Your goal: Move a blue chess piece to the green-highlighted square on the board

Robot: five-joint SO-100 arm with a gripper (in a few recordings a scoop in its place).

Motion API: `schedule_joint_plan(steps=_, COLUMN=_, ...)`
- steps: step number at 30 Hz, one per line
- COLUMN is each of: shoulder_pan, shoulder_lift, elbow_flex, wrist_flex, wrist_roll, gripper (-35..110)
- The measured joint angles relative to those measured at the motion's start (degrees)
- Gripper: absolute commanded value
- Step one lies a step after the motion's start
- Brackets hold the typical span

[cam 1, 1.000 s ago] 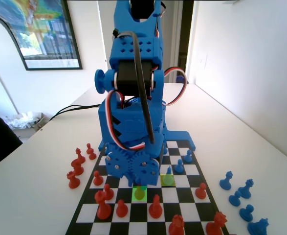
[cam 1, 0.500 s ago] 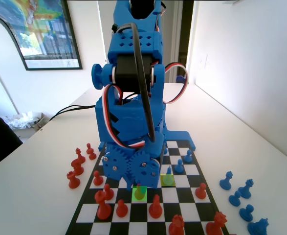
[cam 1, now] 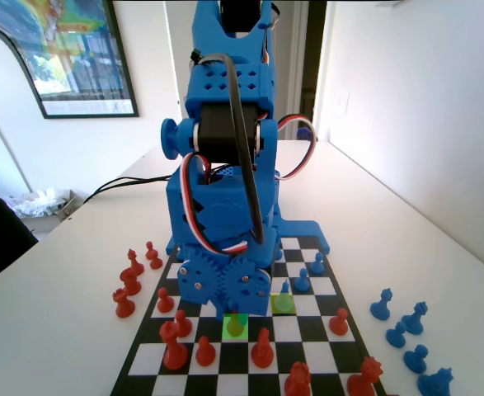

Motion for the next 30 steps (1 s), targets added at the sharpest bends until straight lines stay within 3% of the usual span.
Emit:
schedule_joint_plan(steps=16, shoulder_pan=0.8, shoulder_lift=0.0, elbow_flex=1.2, wrist_flex=-0.2, wrist_roll=-1.2, gripper=1)
schedule_joint_plan(steps=30, shoulder_pan=7.4, shoulder_lift=5.7, elbow_flex=-7.0, wrist_flex=8.7, wrist_roll=2.7, gripper=1)
